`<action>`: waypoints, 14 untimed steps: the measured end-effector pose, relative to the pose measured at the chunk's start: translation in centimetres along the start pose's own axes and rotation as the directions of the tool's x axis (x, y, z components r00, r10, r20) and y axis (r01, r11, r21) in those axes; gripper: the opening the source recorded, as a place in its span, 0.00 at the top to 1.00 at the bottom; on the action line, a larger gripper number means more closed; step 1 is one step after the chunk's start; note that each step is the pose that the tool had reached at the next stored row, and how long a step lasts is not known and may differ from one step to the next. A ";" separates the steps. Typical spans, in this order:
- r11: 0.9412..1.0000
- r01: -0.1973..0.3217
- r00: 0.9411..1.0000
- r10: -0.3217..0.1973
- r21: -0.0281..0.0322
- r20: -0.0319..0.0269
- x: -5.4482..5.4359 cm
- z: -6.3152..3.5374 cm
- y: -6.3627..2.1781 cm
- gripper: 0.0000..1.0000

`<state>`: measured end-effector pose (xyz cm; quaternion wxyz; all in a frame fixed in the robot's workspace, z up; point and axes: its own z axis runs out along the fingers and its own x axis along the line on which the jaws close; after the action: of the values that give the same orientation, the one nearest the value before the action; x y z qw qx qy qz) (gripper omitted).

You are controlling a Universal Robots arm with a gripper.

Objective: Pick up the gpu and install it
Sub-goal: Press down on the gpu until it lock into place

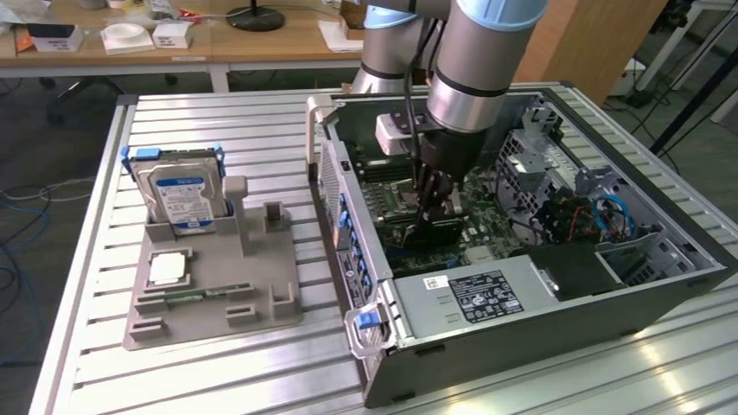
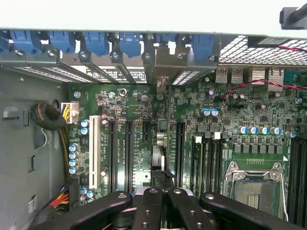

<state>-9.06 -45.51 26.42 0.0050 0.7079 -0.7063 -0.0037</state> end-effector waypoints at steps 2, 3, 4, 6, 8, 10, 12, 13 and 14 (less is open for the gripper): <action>1.000 0.000 1.000 0.000 0.000 0.000 0.0 0.04 0.00 0.89; 1.000 0.000 1.000 0.000 0.000 0.000 0.0 0.06 0.00 0.89; 1.000 0.000 1.000 0.000 0.000 0.000 0.0 0.08 0.00 0.89; 1.000 0.000 1.000 0.000 0.000 0.000 0.0 0.12 0.05 0.89; 1.000 0.000 1.000 0.000 0.000 0.000 0.0 0.14 0.08 0.89; 1.000 0.000 1.000 0.000 0.000 0.000 0.0 0.18 0.12 0.89; 1.000 0.000 1.000 0.000 0.000 0.000 0.0 0.21 0.15 0.89; 1.000 0.000 1.000 0.000 0.000 0.000 0.0 0.21 0.15 0.89; 1.000 0.000 1.000 0.000 0.000 0.000 0.0 0.21 0.16 0.89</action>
<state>-9.23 -45.50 26.20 0.0050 0.7079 -0.7063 -0.0036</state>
